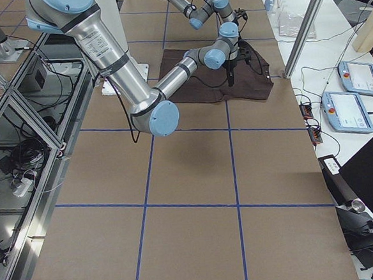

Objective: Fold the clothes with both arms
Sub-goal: 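Bring the left gripper to the other sleeve while the right gripper holds position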

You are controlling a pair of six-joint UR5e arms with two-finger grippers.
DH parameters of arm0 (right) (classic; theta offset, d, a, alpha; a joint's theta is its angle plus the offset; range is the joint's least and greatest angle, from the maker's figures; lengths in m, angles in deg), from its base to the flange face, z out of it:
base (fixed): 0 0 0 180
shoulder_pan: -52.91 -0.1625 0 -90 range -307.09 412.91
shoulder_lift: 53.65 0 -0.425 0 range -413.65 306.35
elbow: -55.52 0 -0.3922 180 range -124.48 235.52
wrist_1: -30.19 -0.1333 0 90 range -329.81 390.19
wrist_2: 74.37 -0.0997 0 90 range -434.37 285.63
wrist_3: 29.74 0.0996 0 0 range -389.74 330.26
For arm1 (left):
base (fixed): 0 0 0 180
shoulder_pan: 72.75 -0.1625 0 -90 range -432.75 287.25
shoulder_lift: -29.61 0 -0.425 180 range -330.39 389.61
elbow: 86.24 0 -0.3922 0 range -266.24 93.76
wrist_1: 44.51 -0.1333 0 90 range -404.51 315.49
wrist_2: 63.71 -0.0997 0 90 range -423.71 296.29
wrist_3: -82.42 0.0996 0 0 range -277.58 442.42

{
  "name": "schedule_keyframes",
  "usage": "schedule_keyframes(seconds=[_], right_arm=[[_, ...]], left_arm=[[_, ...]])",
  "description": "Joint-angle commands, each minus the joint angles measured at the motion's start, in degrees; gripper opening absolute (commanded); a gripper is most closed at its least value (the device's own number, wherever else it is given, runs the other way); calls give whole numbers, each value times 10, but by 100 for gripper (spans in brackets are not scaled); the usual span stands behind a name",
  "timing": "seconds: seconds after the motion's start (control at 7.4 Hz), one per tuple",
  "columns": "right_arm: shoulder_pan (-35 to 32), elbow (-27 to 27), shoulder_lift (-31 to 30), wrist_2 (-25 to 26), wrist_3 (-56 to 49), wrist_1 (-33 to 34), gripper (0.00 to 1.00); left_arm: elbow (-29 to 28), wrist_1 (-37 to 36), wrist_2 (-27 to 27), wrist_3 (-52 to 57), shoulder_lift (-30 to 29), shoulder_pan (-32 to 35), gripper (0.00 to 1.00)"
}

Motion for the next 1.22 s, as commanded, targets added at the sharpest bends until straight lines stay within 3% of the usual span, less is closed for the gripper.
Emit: schedule_keyframes(seconds=[0.0,0.14,0.27,0.41,0.68,0.81,0.95,1.08], right_arm=[[0,0,-2,0,-1,-1,100],[0,-1,-3,1,0,-1,100],[0,-1,-3,1,0,-1,100],[0,-1,-4,1,-1,-1,100],[0,-1,-5,0,-1,-2,100],[2,0,-5,0,4,-2,100],[7,8,-7,-2,10,-3,100],[24,29,-20,-2,31,-2,100]], left_arm=[[-78,-6,4,-46,-72,-20,0],[-83,1,4,-46,-72,-23,0],[-85,3,3,-49,-72,-31,8],[-85,30,0,-47,-67,-44,99],[-75,62,6,-52,-69,-45,100],[-54,55,38,-47,-66,-44,100],[-22,32,88,-37,-46,-44,100],[61,-30,94,3,-5,-44,100]])
